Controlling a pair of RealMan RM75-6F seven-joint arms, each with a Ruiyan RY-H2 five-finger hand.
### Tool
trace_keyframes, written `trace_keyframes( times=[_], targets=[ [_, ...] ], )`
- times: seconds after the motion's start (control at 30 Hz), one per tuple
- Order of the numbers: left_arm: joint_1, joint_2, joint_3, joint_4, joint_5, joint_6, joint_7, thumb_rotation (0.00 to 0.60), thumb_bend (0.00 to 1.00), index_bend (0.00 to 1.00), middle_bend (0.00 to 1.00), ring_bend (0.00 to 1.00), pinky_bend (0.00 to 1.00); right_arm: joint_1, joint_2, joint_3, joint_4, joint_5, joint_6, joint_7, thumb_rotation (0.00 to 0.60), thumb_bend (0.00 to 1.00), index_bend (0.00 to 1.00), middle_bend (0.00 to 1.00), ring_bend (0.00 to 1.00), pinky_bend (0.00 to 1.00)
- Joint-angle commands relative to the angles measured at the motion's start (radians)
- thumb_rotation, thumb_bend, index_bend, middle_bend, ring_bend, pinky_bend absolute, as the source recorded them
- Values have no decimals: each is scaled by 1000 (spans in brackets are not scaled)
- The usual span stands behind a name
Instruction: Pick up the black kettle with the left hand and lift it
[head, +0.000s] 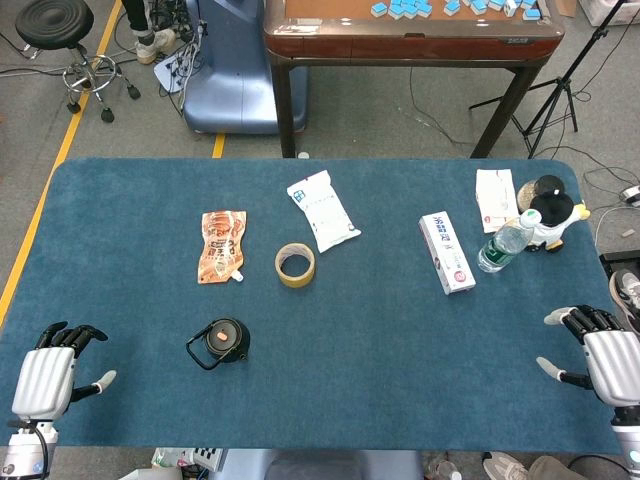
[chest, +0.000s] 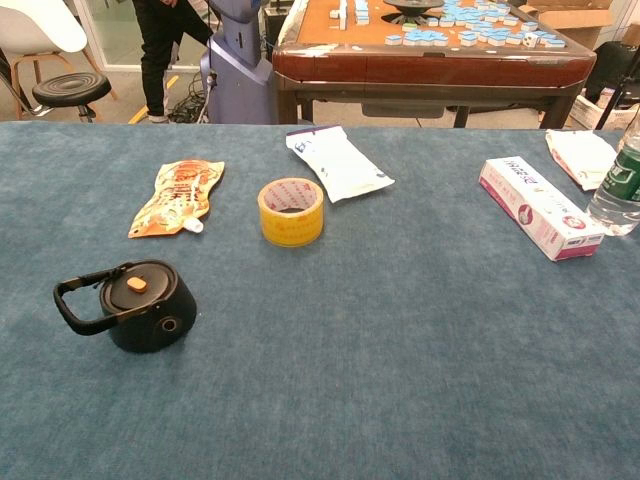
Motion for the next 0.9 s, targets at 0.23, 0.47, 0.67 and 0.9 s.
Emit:
trace_keyframes(
  times=[0.23,0.47,0.67,0.9],
  targets=[
    [-2,0,0,16,18,6,-22,600,117,400,370,345,151,-3,-8,19,8,-9,41,-2,600,72,381,359,245,267],
    [-38,26,23,66,84,-37,-108,600,117,385,370,345,151,0,-3,51,-9,5,70,-33,600,71,381,358,245,267],
    [-82,48,37,79,154,-75,-158,600,117,371,370,344,151,10,9,71,-37,21,65,-61,600,72,366,353,240,267],
    [-183,70,64,105,265,-168,-230,500,116,368,369,335,150,21,24,98,-88,61,51,-93,600,71,342,344,223,265]
  ],
)
